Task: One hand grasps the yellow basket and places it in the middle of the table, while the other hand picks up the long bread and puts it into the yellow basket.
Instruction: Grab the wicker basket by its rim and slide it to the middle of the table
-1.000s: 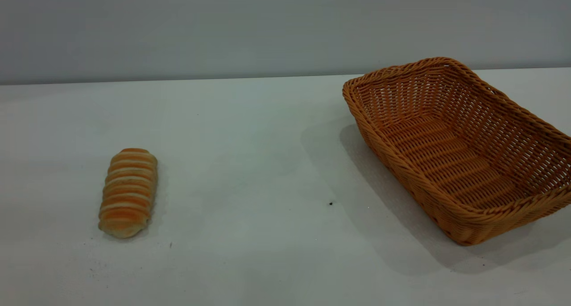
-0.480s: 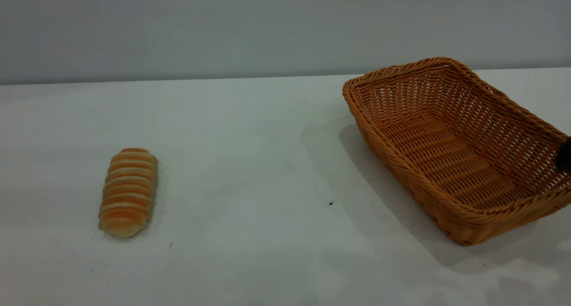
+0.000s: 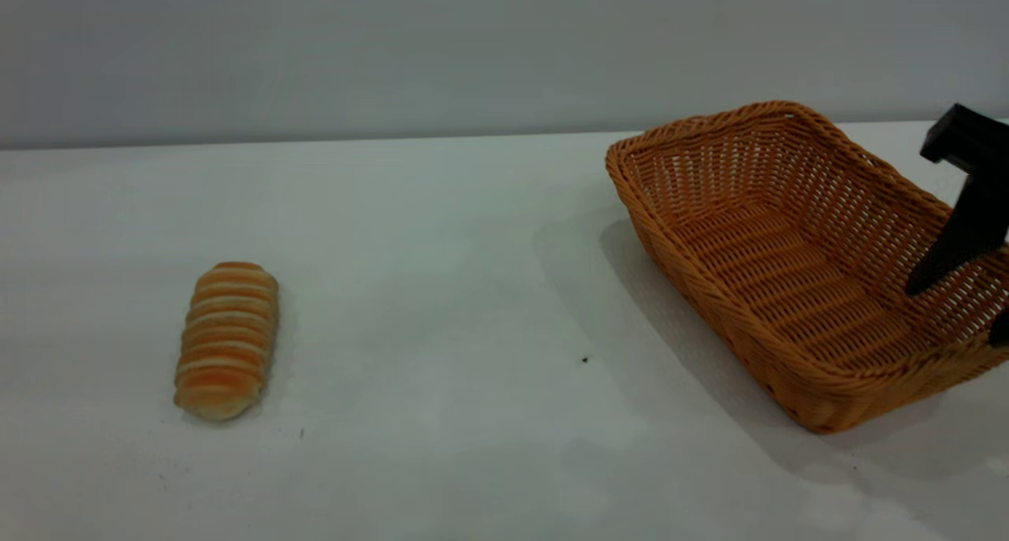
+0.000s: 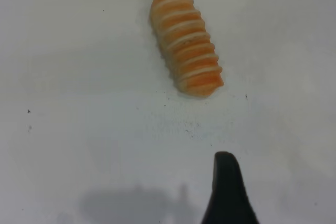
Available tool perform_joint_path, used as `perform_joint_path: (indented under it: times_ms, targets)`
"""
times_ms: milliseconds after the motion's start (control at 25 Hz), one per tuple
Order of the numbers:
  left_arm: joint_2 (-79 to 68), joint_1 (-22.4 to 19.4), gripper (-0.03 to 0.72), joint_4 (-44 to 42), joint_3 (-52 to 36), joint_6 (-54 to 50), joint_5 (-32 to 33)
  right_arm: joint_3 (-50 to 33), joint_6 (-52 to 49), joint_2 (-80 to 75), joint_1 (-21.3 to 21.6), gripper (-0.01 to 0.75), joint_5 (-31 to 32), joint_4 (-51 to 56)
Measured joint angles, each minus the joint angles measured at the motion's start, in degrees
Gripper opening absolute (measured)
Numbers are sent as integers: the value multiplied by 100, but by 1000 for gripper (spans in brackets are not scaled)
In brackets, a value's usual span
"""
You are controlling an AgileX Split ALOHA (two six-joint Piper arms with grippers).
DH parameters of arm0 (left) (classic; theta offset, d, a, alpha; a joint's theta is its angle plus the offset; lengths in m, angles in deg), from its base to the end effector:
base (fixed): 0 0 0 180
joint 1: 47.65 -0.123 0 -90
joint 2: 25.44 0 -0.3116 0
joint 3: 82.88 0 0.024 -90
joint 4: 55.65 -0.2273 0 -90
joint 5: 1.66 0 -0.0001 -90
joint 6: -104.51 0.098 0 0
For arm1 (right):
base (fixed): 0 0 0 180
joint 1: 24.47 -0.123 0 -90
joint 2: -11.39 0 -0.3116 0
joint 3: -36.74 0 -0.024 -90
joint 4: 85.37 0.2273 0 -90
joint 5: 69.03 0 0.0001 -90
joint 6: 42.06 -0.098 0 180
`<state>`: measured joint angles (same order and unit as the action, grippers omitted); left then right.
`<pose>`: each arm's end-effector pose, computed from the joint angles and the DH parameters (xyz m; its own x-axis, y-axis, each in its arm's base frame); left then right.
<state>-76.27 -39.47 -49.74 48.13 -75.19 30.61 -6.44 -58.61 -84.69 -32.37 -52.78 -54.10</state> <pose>0.1021 -0.0201 0.2840 -0.6744 0.0143 -0.7382 0.1277 0.9870 -0.0976 0.2388 0.0476 0.1897 -0.7519 0.6237 -0.2136 0.5073 0.7542 0.4169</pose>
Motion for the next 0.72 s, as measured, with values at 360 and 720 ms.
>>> perform_joint_path:
  times_ms: [360, 720]
  targets:
    - [0, 0, 556, 0, 0, 0, 24, 25, -195, -59, 696, 516, 296, -249]
    - [0, 0, 556, 0, 0, 0, 24, 25, -200, -449, 713, 516, 52, -102]
